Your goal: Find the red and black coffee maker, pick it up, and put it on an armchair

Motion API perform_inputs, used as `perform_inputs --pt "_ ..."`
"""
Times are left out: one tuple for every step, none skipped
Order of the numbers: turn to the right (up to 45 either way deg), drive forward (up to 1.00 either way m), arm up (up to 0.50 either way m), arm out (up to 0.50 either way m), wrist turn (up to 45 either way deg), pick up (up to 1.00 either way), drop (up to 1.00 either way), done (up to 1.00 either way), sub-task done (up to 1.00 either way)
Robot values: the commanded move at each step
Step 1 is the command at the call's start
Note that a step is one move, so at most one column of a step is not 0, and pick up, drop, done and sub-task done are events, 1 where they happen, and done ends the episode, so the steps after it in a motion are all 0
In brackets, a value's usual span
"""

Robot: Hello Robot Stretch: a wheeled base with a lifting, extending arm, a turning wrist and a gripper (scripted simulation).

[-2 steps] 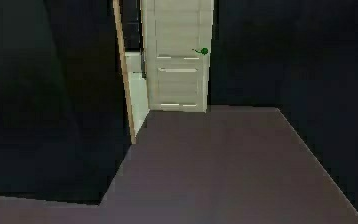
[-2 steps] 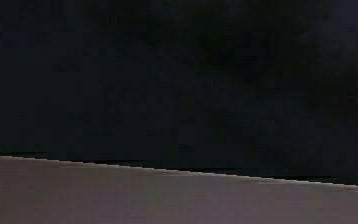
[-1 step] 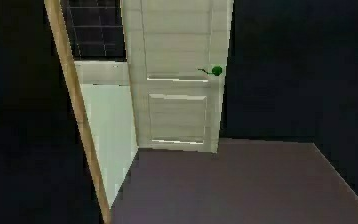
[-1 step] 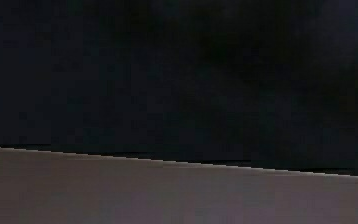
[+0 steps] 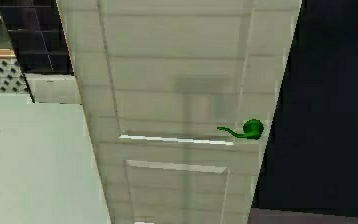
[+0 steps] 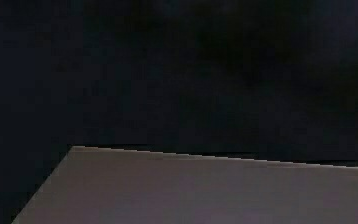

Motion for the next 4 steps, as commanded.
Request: perform_inputs --pt "0.0 0.3 0.0 0.0 0.0 0.0 0.0 0.0 0.0" --pt "-45.0 0.0 0.0 0.0 0.0 0.0 0.0 0.0 0.0" --pt "-9.0 0.0 0.0 0.0 0.0 0.0 0.0 0.0 0.0" --pt "0.0 0.3 0.0 0.0 0.0 0.0 0.0 0.0 0.0"
